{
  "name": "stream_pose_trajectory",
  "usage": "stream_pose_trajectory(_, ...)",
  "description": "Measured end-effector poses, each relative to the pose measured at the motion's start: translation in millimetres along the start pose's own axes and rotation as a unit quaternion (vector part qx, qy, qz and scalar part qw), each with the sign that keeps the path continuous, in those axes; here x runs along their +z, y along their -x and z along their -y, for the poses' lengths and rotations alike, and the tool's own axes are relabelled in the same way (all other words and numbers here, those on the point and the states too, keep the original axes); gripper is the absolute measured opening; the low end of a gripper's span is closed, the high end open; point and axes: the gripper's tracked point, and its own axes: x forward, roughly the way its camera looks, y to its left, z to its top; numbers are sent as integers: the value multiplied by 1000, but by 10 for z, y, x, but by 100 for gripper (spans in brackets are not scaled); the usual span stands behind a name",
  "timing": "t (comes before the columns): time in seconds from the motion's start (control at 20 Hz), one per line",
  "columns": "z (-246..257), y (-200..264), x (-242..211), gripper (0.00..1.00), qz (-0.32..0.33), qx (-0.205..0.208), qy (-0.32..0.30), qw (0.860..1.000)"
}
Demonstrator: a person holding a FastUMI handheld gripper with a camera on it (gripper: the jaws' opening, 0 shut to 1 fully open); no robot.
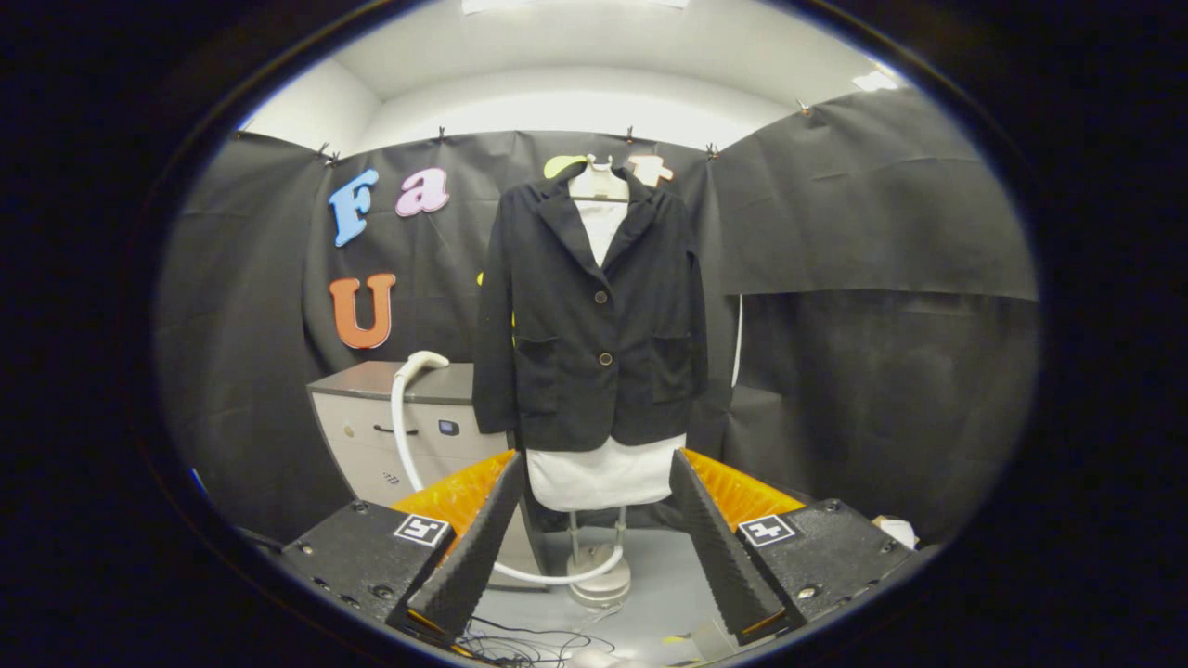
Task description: Iron the clothes twice with a garment steamer, once on the left side and once on the right side.
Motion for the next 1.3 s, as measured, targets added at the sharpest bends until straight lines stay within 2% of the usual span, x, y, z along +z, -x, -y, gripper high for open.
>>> stream_pose_trajectory(0.25, -240, -364, 173, 98, -2, 10, -7, 1000)
stream_pose_trajectory(0.6, -907, -1234, 620, 98, -5, 52, -11, 999)
stream_pose_trajectory(1.05, -2301, -2570, 1291, 98, -7, 134, -9, 991)
stream_pose_trajectory(1.3, -3185, -3351, 1289, 98, -45, 171, 14, 984)
